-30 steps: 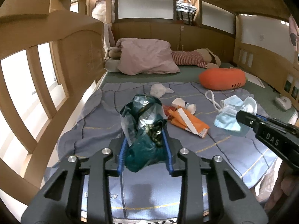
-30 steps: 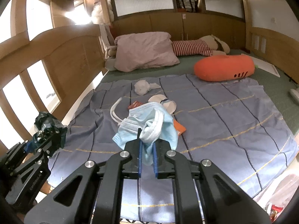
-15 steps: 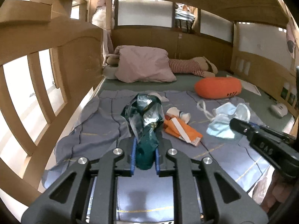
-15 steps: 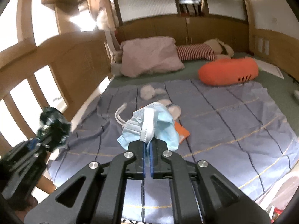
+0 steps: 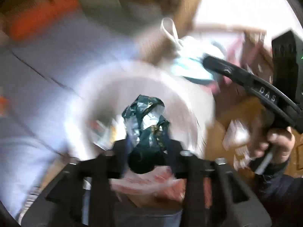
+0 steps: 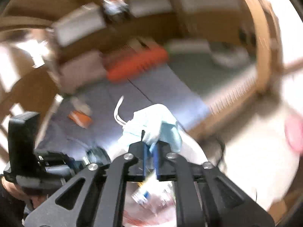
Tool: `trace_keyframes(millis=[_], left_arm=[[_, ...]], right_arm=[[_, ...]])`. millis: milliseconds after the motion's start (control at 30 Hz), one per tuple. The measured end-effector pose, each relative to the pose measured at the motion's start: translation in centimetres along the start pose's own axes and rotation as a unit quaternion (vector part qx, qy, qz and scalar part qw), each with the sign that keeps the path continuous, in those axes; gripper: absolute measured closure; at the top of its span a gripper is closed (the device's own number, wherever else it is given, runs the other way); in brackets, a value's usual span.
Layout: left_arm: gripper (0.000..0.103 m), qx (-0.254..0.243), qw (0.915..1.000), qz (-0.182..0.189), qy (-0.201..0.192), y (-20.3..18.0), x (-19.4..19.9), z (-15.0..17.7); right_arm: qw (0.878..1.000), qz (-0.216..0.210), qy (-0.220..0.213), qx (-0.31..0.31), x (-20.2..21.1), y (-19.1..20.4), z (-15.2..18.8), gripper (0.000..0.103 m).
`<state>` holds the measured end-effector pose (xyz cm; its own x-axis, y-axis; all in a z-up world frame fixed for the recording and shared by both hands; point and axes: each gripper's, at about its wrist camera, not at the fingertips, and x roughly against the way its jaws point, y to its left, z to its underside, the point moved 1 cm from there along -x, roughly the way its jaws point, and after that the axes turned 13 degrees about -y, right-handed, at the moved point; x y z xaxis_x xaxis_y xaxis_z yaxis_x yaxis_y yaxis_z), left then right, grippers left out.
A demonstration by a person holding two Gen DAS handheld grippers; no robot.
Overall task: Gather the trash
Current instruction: 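Carry both items to the white bin and open both tools over it, then move both open tools back over the remaining trash on the bed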
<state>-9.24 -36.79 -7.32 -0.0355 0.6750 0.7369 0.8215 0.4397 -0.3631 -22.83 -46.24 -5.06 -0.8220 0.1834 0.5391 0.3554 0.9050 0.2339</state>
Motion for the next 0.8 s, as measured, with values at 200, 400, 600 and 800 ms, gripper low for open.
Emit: trace_keyframes(millis=[200, 400, 600, 800], left_arm=[[0.003, 0.236, 0.9655, 0.0, -0.109, 10.4, 7.4, -0.2], [0.003, 0.135, 0.8706, -0.333, -0.336, 17.8, 24.5, 2.4], [0.003, 0.145, 0.8215, -0.44, -0.332, 23.0, 29.0, 6.9], [0.003, 0.19, 0.7975, -0.474, -0.322, 26.0, 28.8, 10.7]], right_arm=[[0.999, -0.023, 0.006, -0.032, -2.6, 0.5, 0.4, 0.02], [0.99, -0.094, -0.097, -0.027, -2.5, 9.7, -4.1, 0.003], [0.983, -0.13, -0.098, 0.09, -8.3, 26.1, -3.1, 0.003], [0.977, -0.146, -0.097, 0.123, -13.1, 35.4, -2.2, 0.003]])
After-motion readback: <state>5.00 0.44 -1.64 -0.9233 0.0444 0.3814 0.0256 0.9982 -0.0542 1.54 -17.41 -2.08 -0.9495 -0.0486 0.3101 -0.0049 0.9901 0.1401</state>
